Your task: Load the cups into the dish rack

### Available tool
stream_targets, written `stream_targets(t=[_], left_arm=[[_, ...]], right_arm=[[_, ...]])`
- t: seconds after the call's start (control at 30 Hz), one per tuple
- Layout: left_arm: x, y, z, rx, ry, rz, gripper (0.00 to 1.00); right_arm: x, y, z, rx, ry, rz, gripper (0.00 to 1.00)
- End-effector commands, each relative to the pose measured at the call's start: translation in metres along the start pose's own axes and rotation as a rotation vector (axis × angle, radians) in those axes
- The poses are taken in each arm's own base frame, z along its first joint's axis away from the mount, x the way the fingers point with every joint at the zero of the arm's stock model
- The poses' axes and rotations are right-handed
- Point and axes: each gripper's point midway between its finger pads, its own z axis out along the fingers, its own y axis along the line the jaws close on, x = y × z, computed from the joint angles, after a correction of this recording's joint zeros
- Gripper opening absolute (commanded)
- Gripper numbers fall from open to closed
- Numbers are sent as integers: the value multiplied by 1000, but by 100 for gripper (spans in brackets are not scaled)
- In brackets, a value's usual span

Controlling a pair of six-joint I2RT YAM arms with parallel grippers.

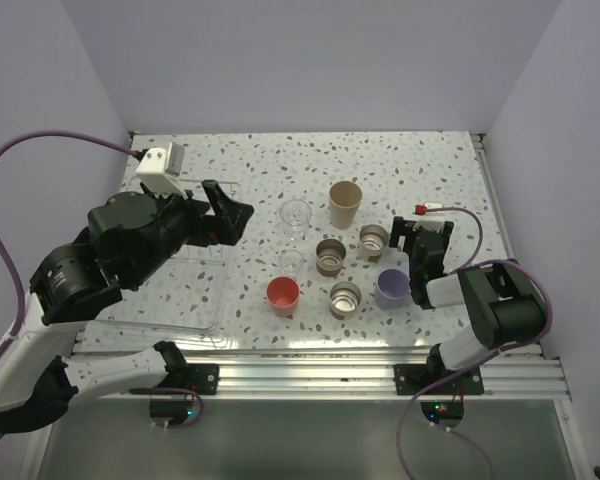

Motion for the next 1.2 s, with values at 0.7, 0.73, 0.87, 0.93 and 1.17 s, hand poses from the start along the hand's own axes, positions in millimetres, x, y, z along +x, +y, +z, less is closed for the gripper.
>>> stream_targets(t=[0.7, 0.73, 0.87, 0.93, 1.17], left_arm=[[28, 15, -16, 20, 30, -65, 100], [29, 16, -18, 24, 33, -67, 100], [39, 22, -24, 19, 60, -72, 100], [43, 24, -25, 19, 65, -80, 100], [57, 28, -23, 13, 89, -88, 100]], right_arm=[[-21, 1, 2, -3, -62, 19, 98], [-21, -8, 1, 50, -60, 32, 98], [-28, -14, 0, 77, -65, 52, 98], [-35, -22, 1, 138, -58, 74, 98], [-82, -38, -1, 276, 12, 157, 98]])
